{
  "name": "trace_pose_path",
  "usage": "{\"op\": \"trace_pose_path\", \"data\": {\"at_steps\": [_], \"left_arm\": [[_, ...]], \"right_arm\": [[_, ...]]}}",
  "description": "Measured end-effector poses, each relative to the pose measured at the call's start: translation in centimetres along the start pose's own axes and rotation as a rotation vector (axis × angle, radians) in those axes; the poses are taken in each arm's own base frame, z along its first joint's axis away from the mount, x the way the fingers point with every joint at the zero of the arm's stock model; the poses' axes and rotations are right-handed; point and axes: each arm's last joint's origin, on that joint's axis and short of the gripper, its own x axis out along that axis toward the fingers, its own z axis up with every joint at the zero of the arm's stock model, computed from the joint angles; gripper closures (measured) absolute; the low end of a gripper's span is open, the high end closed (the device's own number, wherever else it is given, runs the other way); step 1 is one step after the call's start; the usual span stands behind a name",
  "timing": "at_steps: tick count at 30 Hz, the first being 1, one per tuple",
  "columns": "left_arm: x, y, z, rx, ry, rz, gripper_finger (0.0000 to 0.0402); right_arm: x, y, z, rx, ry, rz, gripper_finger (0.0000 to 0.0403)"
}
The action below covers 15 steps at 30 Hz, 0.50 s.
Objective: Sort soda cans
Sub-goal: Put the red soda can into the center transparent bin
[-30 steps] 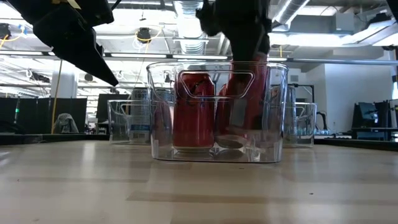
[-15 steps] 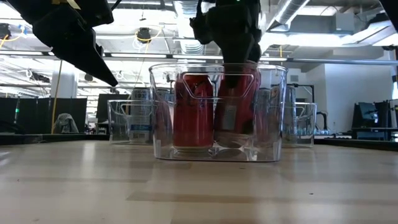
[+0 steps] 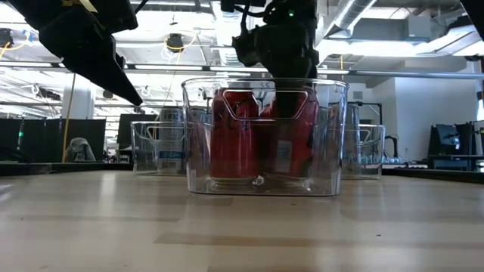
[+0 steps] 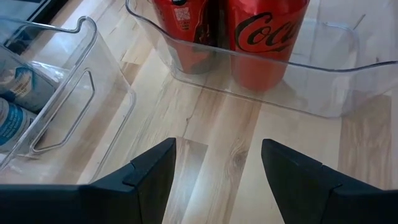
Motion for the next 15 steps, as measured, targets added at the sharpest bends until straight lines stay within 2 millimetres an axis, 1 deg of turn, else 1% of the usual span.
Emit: {"op": "trace_pose_path", "data": {"at_steps": [15], "left_arm": [[0.00, 0.00, 0.01, -0.013, -0.001, 0.000, 0.0168]], "right_arm": [[-0.12, 0.06, -0.04, -0.012, -0.004, 0.002, 0.0097]]}}
